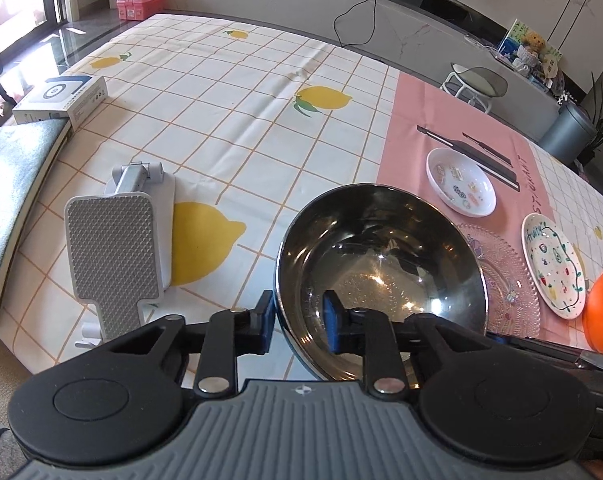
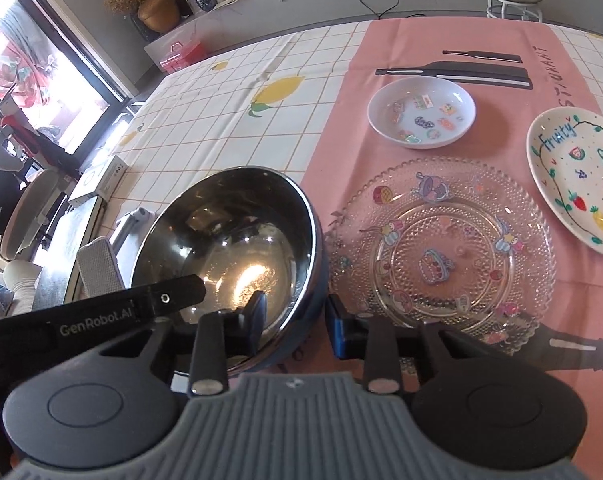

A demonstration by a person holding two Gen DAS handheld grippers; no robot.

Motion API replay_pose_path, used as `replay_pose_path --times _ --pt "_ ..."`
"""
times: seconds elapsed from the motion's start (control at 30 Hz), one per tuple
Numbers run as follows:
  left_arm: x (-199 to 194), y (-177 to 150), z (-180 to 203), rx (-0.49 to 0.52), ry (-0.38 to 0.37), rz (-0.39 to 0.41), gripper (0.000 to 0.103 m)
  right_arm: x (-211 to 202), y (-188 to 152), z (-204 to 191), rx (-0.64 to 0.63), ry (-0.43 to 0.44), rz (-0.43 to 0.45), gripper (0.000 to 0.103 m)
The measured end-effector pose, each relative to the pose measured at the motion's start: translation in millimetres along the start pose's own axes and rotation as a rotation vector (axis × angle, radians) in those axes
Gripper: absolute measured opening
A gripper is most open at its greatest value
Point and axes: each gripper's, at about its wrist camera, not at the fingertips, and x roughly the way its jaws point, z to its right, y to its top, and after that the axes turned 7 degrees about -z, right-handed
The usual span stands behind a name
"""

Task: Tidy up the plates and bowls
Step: 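Close both grippers on the blue steel bowl rim and lift it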

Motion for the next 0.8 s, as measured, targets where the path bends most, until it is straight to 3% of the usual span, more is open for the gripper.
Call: replay_pose_path --times 0.07,0.23,0.47,0.67,0.8 --pt "-1 -1 1 0.016 0.021 0.005 0.014 -1 0 -1 -0.010 -0.013 0.009 0.029" --pt "-9 -4 -4 -0.007 -0.009 0.022 0.012 -7 -2 -2 -0.028 -0.040 0.049 0.021" --pt "-32 -16 -12 -0.016 -0.106 0.024 0.012 -32 -7 3 -0.011 0.028 0.087 0.020" --pt "-40 -30 -6 0.120 -0.233 -0.058 0.015 -60 -29 20 0.038 0.055 0.047 0.020" --pt "-36 -39 8 0.229 -0.307 -0.137 0.016 -78 -55 31 0.029 0.017 0.030 0.020"
